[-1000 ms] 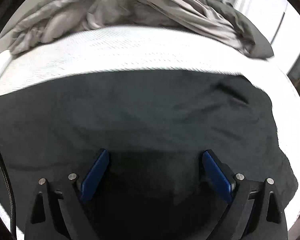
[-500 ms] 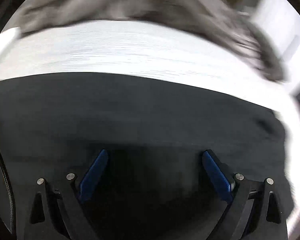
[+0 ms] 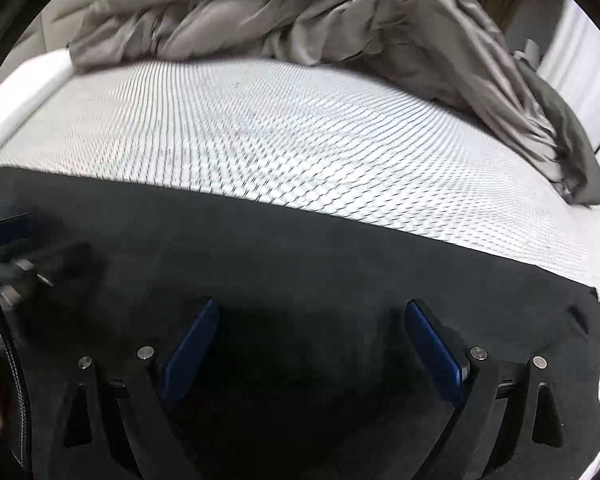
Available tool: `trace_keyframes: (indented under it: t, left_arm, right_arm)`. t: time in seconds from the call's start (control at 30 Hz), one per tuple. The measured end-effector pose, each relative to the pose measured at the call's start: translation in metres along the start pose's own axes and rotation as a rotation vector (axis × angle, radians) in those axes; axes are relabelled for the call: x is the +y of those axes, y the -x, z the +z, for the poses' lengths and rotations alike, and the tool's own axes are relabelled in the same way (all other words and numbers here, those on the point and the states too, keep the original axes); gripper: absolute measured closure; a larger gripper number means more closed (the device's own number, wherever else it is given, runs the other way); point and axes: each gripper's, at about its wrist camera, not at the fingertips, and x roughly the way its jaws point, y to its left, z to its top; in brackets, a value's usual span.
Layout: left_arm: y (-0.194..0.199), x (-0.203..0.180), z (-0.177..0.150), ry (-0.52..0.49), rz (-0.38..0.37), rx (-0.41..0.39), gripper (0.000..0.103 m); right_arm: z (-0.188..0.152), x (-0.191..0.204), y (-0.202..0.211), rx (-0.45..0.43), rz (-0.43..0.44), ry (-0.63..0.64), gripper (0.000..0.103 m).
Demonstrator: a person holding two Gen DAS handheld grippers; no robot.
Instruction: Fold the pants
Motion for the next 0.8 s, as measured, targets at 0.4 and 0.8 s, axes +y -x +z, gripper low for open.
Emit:
trace_keyframes:
  t: [0.4,0.8]
  left_arm:
    - [0.018,0.111,-0.006,0.127,0.118,-0.057,0.004]
    - [0.043,0.256,-0.036,0.348,0.301,-0.091,0.089]
  right_arm:
    - [-0.004,-0.066,-0.009,0.028,-0.095,-0.092,0.007]
    - [-0.02,0.01,0.016,0.002,0.021,0.165,0.007]
